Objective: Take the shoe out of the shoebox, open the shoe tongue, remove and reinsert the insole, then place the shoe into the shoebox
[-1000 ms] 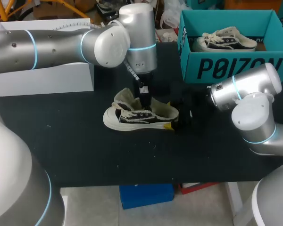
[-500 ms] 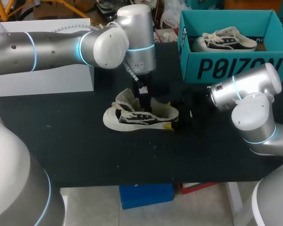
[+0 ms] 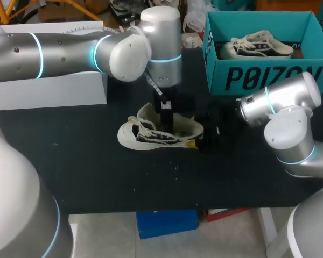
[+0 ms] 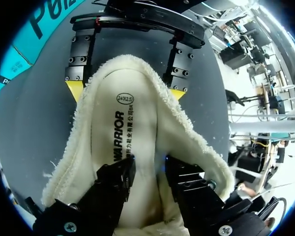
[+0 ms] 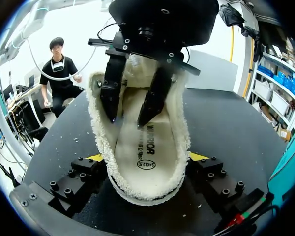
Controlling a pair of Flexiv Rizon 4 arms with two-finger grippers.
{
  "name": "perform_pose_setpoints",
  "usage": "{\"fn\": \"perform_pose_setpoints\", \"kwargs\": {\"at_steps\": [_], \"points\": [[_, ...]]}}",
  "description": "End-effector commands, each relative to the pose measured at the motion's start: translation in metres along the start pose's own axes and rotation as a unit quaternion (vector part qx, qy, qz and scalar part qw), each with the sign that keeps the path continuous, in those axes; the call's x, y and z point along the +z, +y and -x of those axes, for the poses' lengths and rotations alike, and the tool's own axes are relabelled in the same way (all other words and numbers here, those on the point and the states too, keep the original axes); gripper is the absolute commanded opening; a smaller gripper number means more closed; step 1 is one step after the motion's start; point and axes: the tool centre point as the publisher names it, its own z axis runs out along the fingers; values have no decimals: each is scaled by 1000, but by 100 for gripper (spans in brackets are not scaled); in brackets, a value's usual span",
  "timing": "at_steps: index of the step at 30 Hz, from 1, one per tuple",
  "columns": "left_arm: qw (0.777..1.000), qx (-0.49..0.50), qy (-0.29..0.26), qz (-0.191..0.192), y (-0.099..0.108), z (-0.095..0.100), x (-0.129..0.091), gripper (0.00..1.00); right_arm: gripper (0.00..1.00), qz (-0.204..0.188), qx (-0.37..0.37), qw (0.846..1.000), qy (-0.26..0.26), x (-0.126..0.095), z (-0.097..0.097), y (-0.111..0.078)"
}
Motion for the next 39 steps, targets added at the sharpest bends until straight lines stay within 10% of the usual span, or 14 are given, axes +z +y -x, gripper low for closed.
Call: {"fn": "perform_pose_setpoints", "kwargs": {"at_steps": [1,18,39], "points": [[998,-13,-60,15,5,-10,14,40,0,-1,1,1000,0,0,2,-2],[970,-36,-230,77,25,-10,15,36,0,-1,1,1000,0,0,2,-2],[933,-38,-352,59,37,-1,9,27,0,-1,1,1000,0,0,2,-2]]}}
